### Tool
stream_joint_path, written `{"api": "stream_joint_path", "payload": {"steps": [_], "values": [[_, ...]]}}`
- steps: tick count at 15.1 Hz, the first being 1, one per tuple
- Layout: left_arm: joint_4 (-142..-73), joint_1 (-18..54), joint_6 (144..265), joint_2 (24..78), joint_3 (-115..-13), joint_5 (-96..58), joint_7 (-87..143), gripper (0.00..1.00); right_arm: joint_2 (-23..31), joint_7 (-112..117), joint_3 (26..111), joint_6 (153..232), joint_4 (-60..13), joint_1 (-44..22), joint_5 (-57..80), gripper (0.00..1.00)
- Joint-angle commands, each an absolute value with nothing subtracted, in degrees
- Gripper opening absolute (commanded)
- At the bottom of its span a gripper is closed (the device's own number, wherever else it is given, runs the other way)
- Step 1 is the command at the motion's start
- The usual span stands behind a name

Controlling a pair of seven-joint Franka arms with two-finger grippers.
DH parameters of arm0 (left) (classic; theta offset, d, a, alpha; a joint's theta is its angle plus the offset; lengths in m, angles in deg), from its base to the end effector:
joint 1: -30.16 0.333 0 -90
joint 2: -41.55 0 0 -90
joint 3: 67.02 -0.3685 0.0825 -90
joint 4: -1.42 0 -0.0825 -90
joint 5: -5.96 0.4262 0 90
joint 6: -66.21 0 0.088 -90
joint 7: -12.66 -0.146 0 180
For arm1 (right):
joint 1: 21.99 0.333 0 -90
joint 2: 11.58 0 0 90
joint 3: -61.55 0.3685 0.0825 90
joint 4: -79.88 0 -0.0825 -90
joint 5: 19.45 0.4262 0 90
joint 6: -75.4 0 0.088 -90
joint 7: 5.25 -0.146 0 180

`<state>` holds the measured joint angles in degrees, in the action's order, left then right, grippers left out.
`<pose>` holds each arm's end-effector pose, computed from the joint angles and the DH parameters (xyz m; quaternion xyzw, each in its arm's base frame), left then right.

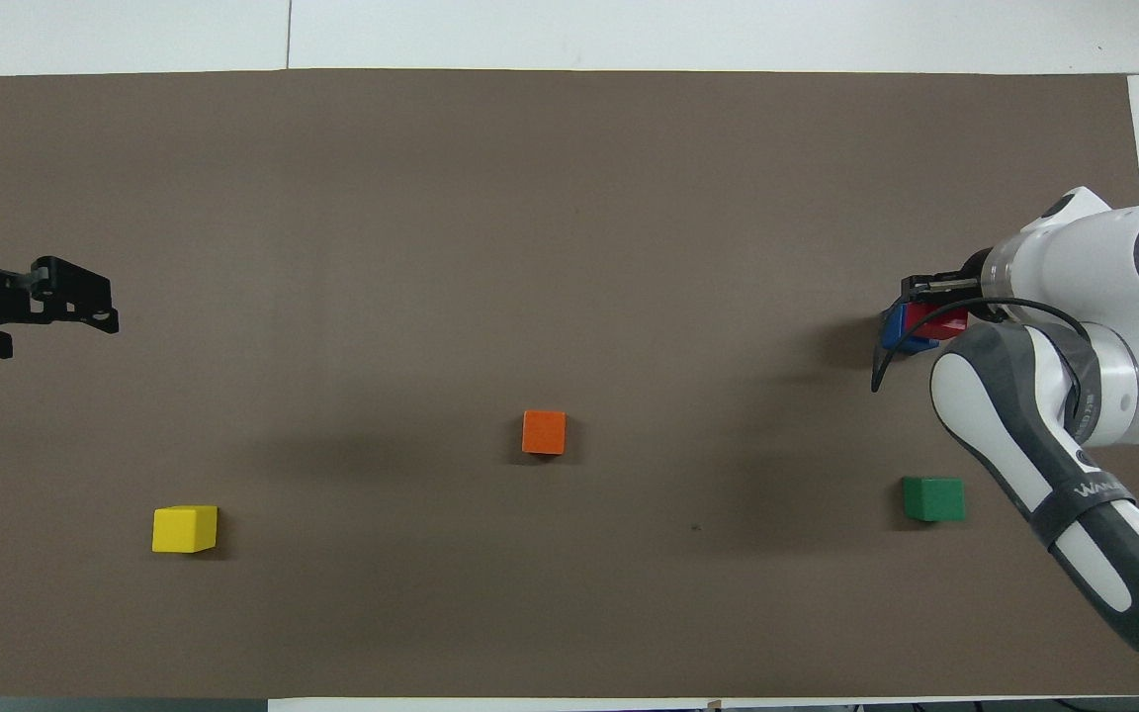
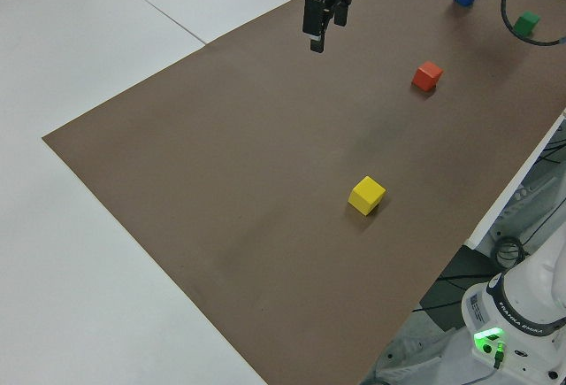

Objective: Transfer red block to right arm and stack on blue block

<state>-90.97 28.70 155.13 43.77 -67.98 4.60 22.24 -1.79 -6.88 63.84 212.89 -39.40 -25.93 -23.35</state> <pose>0.6012 -0.0089 0.5920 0.9955 0.0794 -0.0504 0.0071 0.6350 -0.0210 0.3461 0.9970 -0.0058 0.0735 0.0214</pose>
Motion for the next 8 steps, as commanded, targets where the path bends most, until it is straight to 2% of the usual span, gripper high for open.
{"api": "stream_joint_path", "payload": {"steps": [1, 5, 8], "values": [[-88.23, 26.90, 155.24, 44.80, -69.39, 4.29, 21.28, 1.00, -3.23, -5.42, 64.18, 214.09, -41.14, -26.65, -23.40, 0.00], [-86.57, 23.58, 154.46, 46.82, -71.31, 4.99, 21.19, 1.00, -2.71, -5.42, 64.18, 215.59, -41.58, -26.56, -23.40, 0.00], [-86.29, 24.09, 152.35, 45.78, -70.62, 4.30, 21.02, 1.00, -2.62, -5.42, 64.18, 216.38, -41.76, -26.47, -23.40, 0.00]]}}
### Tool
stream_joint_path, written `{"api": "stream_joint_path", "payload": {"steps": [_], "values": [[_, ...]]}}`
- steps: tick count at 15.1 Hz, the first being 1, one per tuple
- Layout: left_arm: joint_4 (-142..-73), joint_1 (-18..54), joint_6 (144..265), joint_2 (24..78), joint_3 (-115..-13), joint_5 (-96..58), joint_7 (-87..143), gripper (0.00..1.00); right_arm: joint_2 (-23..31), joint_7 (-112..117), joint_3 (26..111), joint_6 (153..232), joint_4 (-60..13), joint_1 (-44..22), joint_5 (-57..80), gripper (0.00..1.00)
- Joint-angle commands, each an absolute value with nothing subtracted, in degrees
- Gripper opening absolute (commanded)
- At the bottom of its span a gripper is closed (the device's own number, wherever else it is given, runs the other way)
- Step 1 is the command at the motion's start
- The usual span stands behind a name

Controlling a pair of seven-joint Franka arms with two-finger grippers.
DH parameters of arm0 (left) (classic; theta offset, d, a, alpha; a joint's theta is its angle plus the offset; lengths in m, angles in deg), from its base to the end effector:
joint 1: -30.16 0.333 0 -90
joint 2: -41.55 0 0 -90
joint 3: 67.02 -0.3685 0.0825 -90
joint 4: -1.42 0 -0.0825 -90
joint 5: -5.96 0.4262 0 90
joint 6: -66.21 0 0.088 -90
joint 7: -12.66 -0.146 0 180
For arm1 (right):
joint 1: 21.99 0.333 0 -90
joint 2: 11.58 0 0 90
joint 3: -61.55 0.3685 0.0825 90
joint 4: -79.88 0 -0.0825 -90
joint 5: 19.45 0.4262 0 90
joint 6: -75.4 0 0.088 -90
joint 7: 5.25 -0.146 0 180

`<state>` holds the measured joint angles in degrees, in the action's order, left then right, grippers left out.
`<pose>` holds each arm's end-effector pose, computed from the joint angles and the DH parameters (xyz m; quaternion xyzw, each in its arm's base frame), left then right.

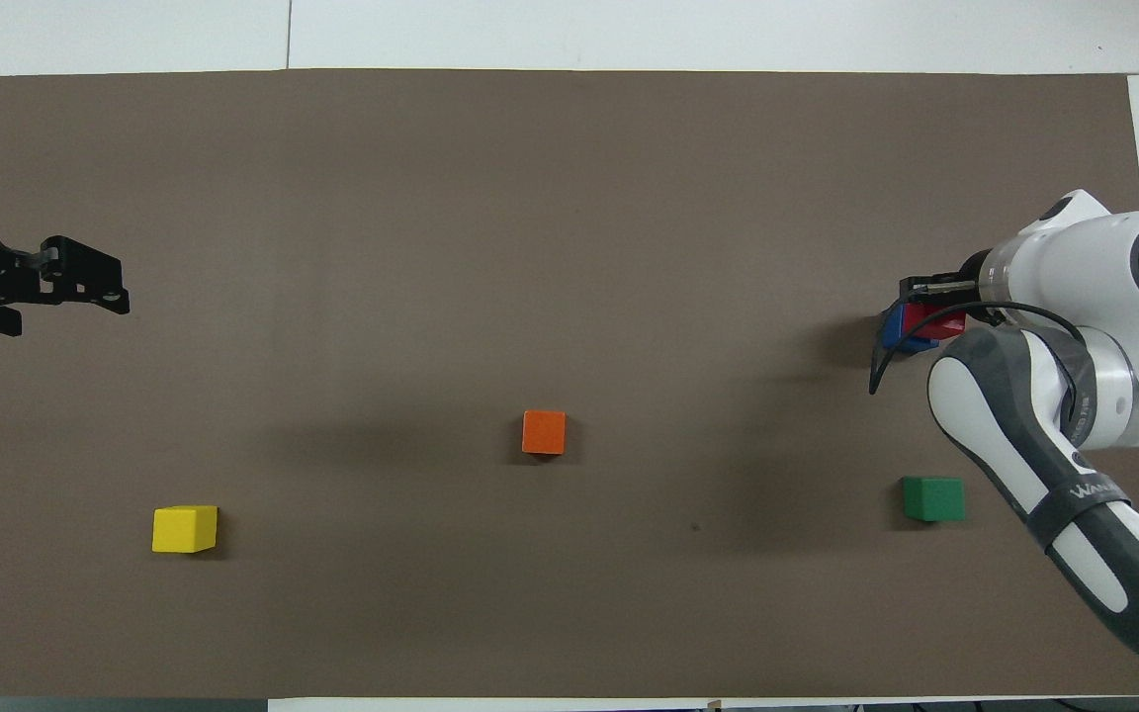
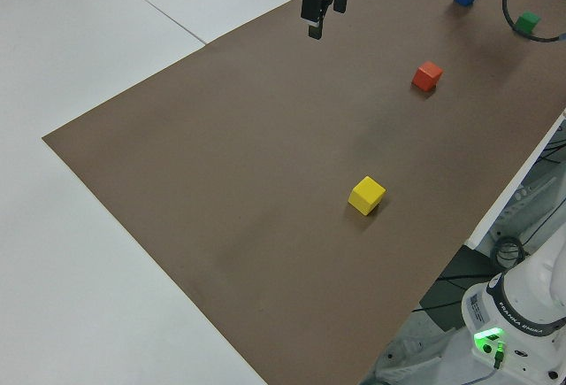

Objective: Transfer red block to right arm and stack on blue block

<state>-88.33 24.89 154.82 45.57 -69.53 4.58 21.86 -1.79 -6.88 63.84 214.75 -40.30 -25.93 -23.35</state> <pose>0.6124 -0.0340 0.5959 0.9973 0.0564 -0.0458 0.0058 0.6339 -0.0206 0.3420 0.9964 -0.0052 0.0819 0.0209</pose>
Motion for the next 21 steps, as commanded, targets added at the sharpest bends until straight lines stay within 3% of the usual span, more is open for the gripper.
{"api": "stream_joint_path", "payload": {"steps": [1, 7, 19, 20, 21], "values": [[-86.56, 24.18, 151.13, 44.64, -70.45, 4.29, 20.84, 1.00, -2.62, -5.42, 64.18, 216.38, -41.76, -26.56, -23.40, 0.00], [-93.41, 25.41, 151.20, 38.74, -70.09, 4.29, 20.93, 1.00, -2.62, -5.42, 64.18, 216.55, -42.11, -26.29, -23.40, 0.00], [-93.68, 25.15, 152.96, 38.91, -70.53, 4.29, 21.45, 1.00, -1.74, -5.77, 64.18, 217.43, -42.02, -26.21, -23.40, 0.00], [-93.77, 25.15, 152.87, 38.91, -70.53, 4.29, 21.45, 1.00, -1.74, -5.86, 64.18, 217.35, -42.02, -26.21, -23.40, 0.04], [-93.68, 25.15, 152.87, 38.91, -70.53, 4.29, 21.45, 1.00, -1.74, -5.86, 64.18, 217.26, -42.02, -26.21, -23.40, 0.40]]}}
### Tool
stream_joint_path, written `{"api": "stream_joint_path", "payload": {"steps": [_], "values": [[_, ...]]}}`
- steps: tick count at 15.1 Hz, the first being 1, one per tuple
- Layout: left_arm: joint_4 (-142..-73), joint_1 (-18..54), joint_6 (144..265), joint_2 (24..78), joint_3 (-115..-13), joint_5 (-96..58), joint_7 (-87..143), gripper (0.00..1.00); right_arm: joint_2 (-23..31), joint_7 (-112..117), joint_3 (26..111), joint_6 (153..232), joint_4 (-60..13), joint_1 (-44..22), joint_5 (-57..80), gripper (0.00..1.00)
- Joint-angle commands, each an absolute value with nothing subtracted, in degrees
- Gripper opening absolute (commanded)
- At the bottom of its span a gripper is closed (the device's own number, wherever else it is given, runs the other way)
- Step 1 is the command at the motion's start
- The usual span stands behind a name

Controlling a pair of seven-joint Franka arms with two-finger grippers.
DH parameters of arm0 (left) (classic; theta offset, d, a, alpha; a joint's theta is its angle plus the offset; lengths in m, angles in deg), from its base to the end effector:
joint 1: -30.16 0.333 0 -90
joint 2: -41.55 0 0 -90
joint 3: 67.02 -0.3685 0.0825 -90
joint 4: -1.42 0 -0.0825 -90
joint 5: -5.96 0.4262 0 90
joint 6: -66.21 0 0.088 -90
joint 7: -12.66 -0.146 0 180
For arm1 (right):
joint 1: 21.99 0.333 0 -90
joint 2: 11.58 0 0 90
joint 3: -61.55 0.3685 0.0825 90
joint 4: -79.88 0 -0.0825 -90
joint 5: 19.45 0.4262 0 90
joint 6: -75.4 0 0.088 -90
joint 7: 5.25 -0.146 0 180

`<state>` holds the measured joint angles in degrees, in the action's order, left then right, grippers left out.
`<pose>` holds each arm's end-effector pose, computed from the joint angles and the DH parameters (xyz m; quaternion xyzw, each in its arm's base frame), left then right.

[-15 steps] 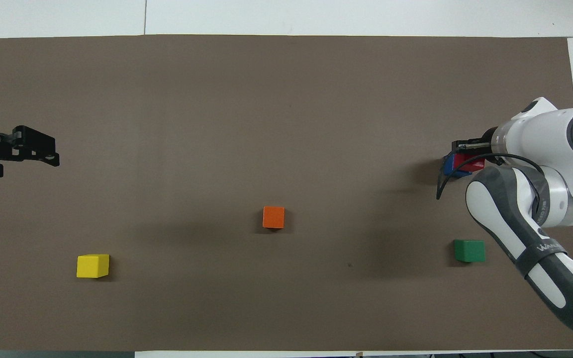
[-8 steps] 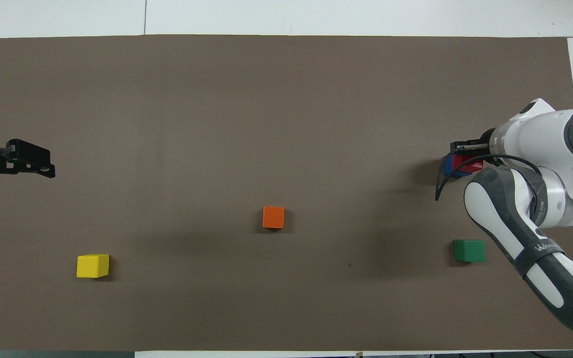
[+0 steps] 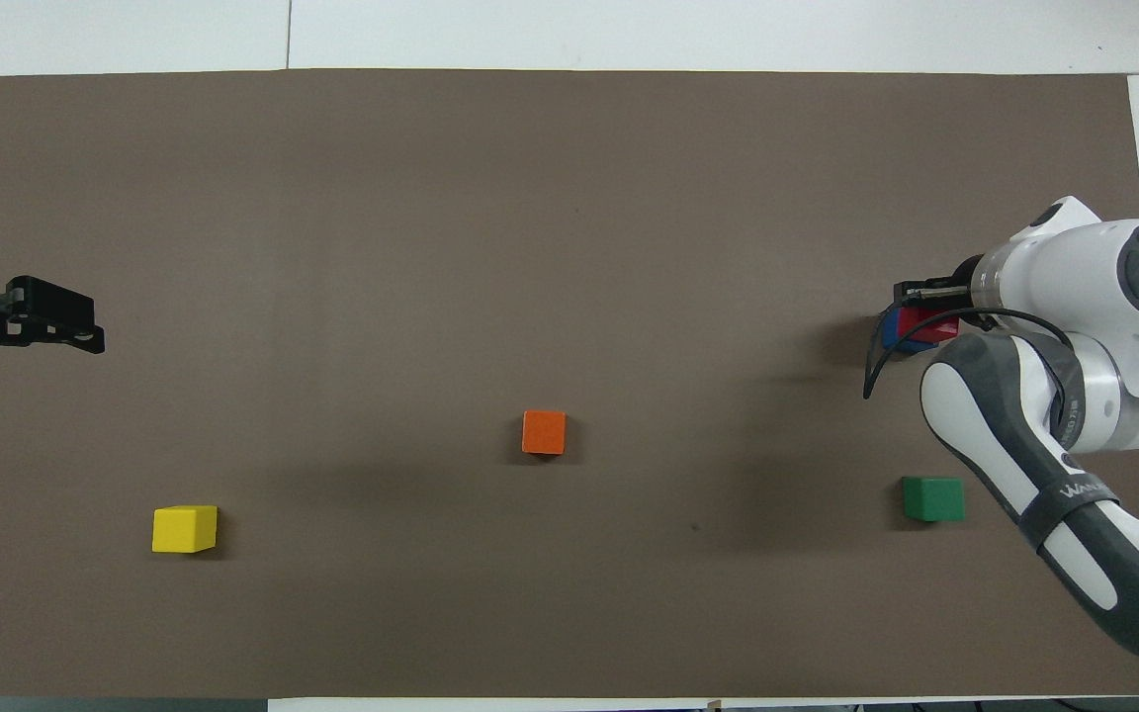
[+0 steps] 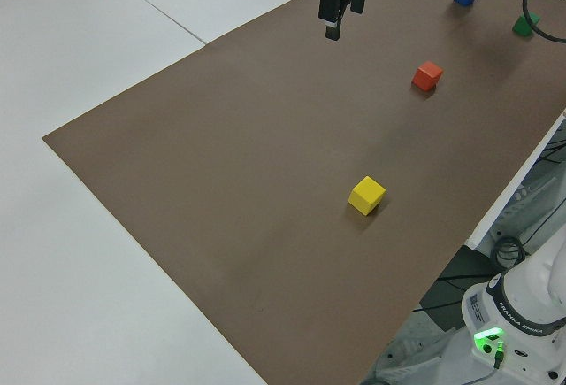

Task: Transfer red block to right arm and stack on blue block
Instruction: 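Open the right gripper and lift it off the red block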

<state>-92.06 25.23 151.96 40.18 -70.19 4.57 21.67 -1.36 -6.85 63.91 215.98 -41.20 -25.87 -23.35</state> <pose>0.5735 -0.0210 0.6153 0.9964 0.0629 -0.0564 0.0075 0.6314 -0.0188 0.3319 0.9965 -0.0033 0.0810 0.0200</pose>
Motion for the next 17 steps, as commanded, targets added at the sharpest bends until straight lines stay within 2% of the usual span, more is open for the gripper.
{"api": "stream_joint_path", "payload": {"steps": [1, 2, 3, 6, 8, 11, 17], "values": [[-93.68, 25.23, 152.87, 38.91, -70.53, 4.29, 21.45, 1.00, -1.74, -5.95, 64.18, 217.17, -42.02, -26.21, -23.40, 0.74], [-93.68, 25.23, 152.87, 38.91, -70.53, 4.29, 21.45, 1.00, -1.74, -5.95, 64.18, 217.08, -42.02, -26.21, -23.40, 0.98], [-93.68, 25.15, 152.87, 38.91, -70.53, 4.29, 21.45, 1.00, -1.74, -5.95, 64.18, 216.82, -41.93, -26.12, -23.40, 1.00], [-93.77, 24.88, 152.52, 38.83, -70.79, 4.91, 21.45, 1.00, -1.74, -5.86, 64.18, 216.29, -41.50, -26.12, -23.40, 1.00], [-93.42, 24.97, 152.78, 38.91, -70.62, 6.48, 20.93, 1.00, -2.35, -5.86, 64.27, 213.32, -40.01, -26.12, -23.32, 1.00], [-93.51, 24.36, 153.05, 38.83, -70.36, 8.07, 21.10, 1.00, -4.10, -5.86, 64.36, 204.64, -35.36, -26.03, -23.14, 1.00], [-93.59, 24.88, 153.05, 38.83, -70.27, 7.99, 21.54, 1.00, -10.17, -5.86, 64.98, 182.14, -24.29, -25.07, -17.87, 1.00]]}}
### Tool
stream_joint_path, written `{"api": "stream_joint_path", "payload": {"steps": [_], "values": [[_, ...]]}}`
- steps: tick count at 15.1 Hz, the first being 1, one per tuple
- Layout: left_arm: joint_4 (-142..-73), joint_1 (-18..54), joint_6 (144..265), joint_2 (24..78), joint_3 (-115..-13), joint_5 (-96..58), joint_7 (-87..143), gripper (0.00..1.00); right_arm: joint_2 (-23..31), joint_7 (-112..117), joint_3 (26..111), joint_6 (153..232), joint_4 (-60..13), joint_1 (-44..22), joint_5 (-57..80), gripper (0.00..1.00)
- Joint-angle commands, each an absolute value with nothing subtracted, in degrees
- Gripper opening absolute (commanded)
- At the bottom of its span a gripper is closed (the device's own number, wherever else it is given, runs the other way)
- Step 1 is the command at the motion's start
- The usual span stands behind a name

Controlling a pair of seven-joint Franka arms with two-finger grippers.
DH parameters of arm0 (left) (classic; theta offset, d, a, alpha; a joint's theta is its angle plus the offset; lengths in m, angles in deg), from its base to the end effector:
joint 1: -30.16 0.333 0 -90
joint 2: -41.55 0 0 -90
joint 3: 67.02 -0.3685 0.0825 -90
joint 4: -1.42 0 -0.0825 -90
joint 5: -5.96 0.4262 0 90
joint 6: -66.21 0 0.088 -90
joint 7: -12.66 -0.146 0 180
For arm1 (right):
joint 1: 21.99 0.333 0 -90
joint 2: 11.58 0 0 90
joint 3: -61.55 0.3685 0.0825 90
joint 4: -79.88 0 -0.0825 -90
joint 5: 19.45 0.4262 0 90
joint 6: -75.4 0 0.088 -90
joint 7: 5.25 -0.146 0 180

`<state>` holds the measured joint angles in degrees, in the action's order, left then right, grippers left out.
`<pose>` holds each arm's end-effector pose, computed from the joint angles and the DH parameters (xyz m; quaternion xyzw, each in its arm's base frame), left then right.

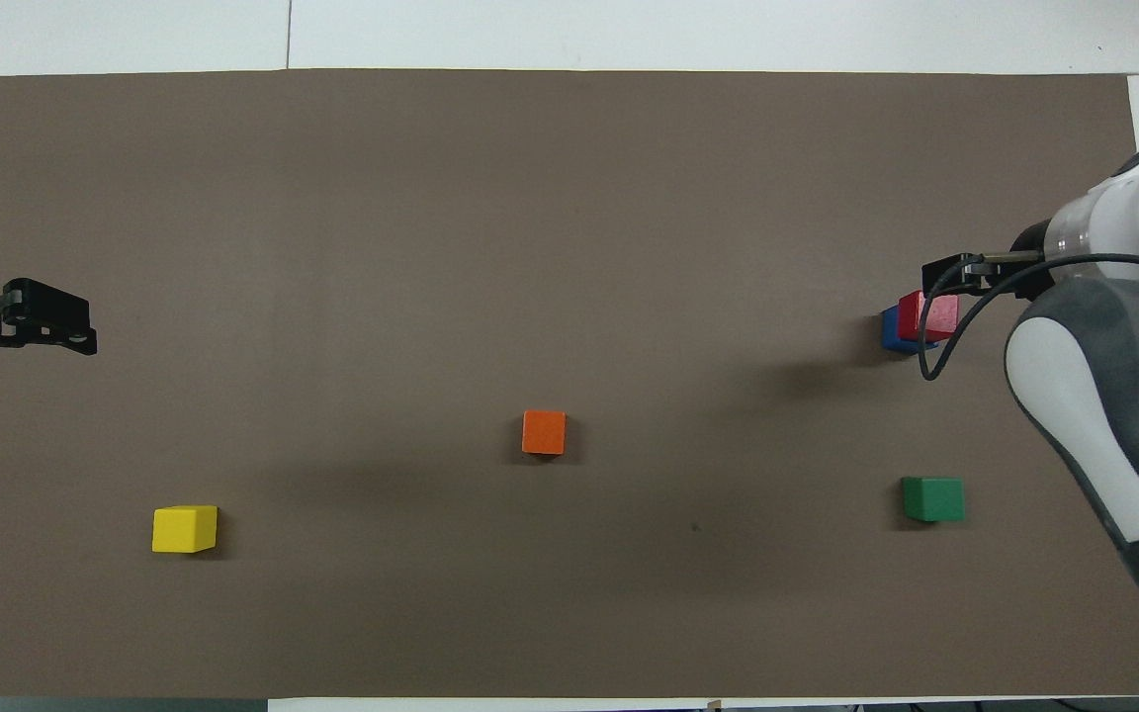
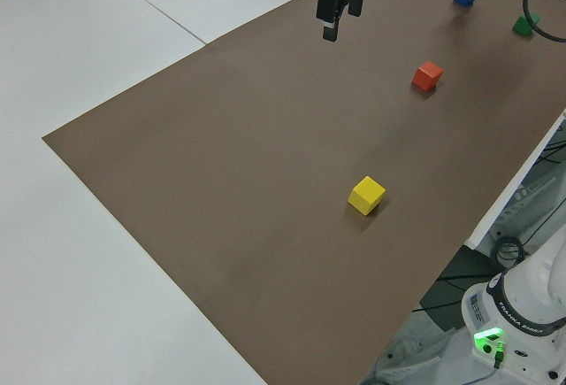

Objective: Transfer red block to right arm and stack on blue block

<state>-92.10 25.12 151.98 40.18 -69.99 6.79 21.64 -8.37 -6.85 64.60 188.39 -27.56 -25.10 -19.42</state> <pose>0.5736 -0.0182 0.6149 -0.9966 -0.0603 0.0548 0.0120 0.6248 -0.0011 0.4810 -0.9997 0.0147 -0.0204 0.0020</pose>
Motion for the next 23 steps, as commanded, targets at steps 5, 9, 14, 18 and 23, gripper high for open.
{"api": "stream_joint_path", "payload": {"steps": [5, 9, 14, 18, 23], "values": [[-93.77, 25.15, 152.87, 38.74, -70.36, 7.90, 21.54, 1.00, -16.94, -5.42, 65.06, 173.85, -20.33, -25.06, -17.95, 1.00], [-93.77, 25.15, 152.78, 38.74, -70.36, 7.90, 21.54, 1.00, -14.31, -5.60, 64.98, 165.84, -13.10, -25.59, -18.13, 1.00], [-93.77, 25.15, 152.78, 38.74, -70.36, 7.90, 21.54, 1.00, -14.31, -5.95, 64.98, 166.37, -13.37, -25.68, -18.74, 1.00], [-93.77, 25.15, 152.78, 38.74, -70.36, 7.90, 21.54, 1.00, -14.66, -5.86, 64.98, 165.84, -14.33, -25.86, -18.74, 1.00], [-93.77, 25.15, 152.78, 38.74, -70.36, 7.90, 21.54, 1.00, -14.92, -6.04, 64.89, 166.37, -17.32, -26.55, -18.74, 0.99]]}}
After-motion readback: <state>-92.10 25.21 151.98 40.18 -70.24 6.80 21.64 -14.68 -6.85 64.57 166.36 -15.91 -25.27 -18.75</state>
